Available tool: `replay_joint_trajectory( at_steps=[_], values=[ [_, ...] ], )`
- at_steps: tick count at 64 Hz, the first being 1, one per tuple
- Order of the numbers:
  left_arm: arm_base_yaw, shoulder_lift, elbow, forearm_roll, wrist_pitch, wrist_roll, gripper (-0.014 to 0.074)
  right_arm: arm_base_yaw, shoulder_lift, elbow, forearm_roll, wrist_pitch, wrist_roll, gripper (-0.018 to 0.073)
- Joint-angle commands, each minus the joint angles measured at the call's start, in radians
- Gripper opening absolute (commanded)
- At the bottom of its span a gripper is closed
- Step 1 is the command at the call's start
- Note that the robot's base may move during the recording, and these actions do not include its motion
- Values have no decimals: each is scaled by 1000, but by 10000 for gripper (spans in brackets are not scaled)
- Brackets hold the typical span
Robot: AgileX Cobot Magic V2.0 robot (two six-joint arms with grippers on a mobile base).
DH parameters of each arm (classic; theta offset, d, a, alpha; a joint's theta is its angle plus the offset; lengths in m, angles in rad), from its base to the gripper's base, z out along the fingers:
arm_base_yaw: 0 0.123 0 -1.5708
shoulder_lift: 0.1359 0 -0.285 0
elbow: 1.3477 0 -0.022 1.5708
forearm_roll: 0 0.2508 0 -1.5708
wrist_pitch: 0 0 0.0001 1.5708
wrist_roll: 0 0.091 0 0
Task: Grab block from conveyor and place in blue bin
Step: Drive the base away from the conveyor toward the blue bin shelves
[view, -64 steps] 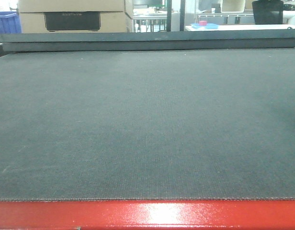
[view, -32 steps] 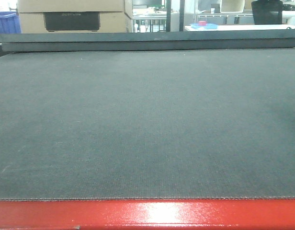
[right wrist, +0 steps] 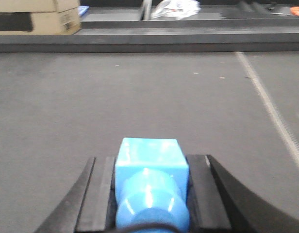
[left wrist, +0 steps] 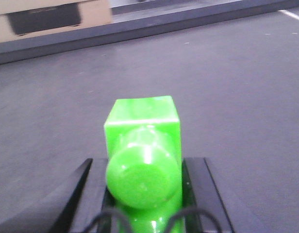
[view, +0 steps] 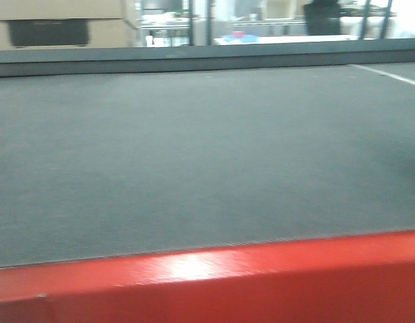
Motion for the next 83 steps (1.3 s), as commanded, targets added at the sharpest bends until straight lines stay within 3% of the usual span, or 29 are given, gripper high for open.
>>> replay_joint_trajectory(
  at_steps=[1, 83],
  values=[
    [-7, -5, -1, -1, -22, -5, -111, 1, -2, -8, -15, -17, -1, -162],
    [-7, -5, -1, -1, -22, -5, -111, 1, -2, -8, -15, -17, -1, -162]
  ],
)
